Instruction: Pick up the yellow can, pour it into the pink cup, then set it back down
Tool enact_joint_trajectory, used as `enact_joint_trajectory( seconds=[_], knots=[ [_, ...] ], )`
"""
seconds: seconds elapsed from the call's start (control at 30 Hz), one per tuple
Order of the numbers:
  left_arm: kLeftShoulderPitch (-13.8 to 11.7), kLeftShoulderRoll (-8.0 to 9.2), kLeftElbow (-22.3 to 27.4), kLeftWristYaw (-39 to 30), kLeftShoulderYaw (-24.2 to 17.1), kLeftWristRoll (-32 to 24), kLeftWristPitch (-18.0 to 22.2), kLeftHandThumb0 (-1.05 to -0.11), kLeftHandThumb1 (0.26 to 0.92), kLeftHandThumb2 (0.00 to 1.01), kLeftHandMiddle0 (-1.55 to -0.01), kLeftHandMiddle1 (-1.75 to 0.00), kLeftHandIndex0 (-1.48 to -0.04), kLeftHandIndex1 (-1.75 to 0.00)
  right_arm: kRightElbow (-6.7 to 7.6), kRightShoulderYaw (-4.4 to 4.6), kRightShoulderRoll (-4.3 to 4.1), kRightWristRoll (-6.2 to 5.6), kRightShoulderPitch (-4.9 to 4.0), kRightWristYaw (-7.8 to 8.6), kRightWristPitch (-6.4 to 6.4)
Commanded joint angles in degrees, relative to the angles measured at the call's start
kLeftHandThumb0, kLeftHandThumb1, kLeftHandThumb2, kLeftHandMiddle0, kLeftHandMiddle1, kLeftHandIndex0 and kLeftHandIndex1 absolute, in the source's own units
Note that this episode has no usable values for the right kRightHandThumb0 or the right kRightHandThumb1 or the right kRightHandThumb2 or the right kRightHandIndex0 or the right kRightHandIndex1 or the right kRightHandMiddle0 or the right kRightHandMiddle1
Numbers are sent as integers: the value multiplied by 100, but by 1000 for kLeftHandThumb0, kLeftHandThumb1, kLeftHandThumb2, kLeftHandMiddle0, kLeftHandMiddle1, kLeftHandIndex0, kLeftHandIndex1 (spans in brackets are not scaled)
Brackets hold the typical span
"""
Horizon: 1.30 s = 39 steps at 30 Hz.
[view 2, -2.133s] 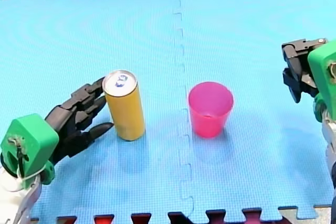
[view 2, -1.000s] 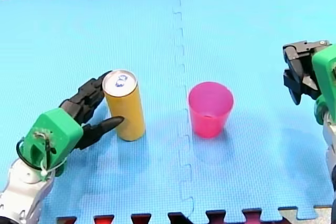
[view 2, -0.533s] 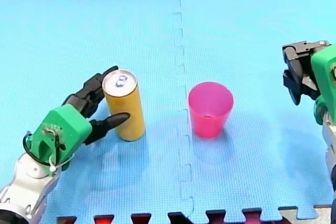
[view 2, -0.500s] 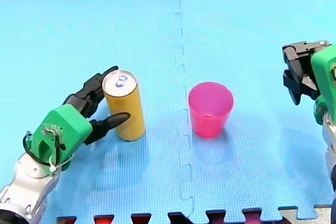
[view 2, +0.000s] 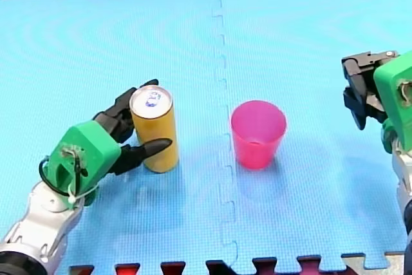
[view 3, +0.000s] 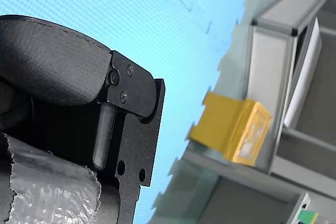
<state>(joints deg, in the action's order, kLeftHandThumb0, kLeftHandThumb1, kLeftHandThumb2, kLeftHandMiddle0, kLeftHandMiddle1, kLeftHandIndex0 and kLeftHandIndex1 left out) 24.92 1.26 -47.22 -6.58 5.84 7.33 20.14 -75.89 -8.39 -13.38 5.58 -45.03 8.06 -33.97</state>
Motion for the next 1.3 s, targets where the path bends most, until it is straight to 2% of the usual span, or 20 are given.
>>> enact_joint_trajectory(
  seconds=[0.0,0.3,0.57,0.6,0.63,0.67,0.7,0.77,0.8,0.87,0.93,1.27],
  knots=[
    [44,11,16,-111,-5,-60,-43,-1048,795,0,-237,-17,-265,-7,13,-13,-9,-21,3,7,-11],
    [6,-5,155,-683,-17,-319,-217,-1048,811,10,-240,-14,-270,-6,3,-9,6,-14,2,-4,2],
    [-34,-1,198,-726,-7,-317,-200,-1048,834,16,-242,-12,-265,-2,-3,-83,27,-101,26,120,-20],
    [-39,-31,208,-672,-61,-362,-200,-1048,837,16,-242,-12,-265,-2,-3,-92,28,-112,28,133,-20],
    [-67,-175,225,-488,-252,-553,-173,-1048,842,18,-249,-15,-268,-4,-3,-99,26,-119,30,148,-20],
    [-109,-380,256,-246,-505,-821,-118,-999,828,10,-422,-59,-380,-25,-4,-104,22,-124,31,162,-18],
    [-151,-563,301,-11,-713,-1041,-53,-758,785,6,-674,-90,-604,-47,-4,-109,20,-128,31,172,-15],
    [-237,-800,410,502,-892,-1141,167,-392,800,9,-1034,-138,-967,-74,-4,-117,15,-131,31,185,-10],
    [-264,-852,427,792,-887,-1025,297,-325,808,8,-1114,-152,-1048,-78,-5,-120,11,-132,34,192,-9],
    [-277,-892,393,1214,-838,-790,475,-278,813,5,-1251,-196,-1170,-99,-6,-130,1,-139,38,208,-4],
    [-274,-904,358,1371,-802,-692,544,-301,809,1,-1301,-171,-1220,-62,-6,-139,-9,-146,41,220,2],
    [-252,-862,275,1503,-781,-580,728,-352,790,0,-1304,-77,-1186,-2,-3,-98,-27,-78,29,185,30]
  ],
)
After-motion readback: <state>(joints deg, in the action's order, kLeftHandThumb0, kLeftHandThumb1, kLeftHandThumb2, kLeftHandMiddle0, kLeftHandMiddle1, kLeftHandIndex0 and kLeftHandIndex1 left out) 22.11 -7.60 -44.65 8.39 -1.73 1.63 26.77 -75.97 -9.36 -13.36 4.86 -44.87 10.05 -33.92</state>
